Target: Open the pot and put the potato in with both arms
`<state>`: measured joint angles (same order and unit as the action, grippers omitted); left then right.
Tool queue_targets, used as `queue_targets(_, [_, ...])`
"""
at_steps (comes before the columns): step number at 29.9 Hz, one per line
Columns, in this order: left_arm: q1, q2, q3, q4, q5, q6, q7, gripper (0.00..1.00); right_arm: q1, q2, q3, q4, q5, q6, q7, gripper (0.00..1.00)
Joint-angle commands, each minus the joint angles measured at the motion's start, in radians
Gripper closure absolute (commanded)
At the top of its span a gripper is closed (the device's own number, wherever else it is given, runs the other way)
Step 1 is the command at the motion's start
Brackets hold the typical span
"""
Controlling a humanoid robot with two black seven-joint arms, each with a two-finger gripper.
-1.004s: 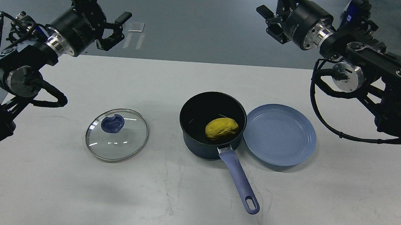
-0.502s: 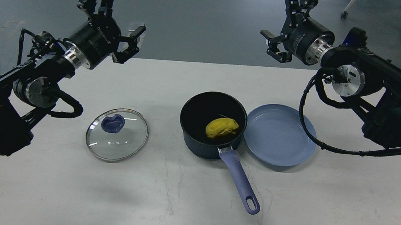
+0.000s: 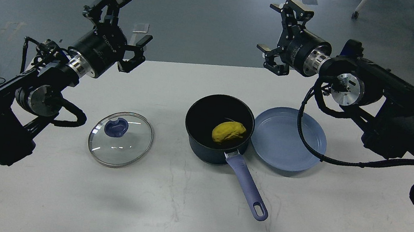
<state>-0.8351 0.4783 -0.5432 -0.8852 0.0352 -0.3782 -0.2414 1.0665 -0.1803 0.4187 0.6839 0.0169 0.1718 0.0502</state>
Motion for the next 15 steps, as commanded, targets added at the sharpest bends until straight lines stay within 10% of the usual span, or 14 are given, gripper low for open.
queue_targets(1, [0.002, 0.0, 0.0, 0.0, 0.0, 0.001, 0.001, 0.02, -0.016, -0.002, 0.008, 0.005, 0.0, 0.0, -0.013, 0.0])
queue_targets(15, [0.007, 0.013, -0.001, -0.004, 0.0, -0.004, 0.001, 0.02, -0.026, -0.013, 0.011, 0.034, -0.005, 0.015, -0.003, 0.0])
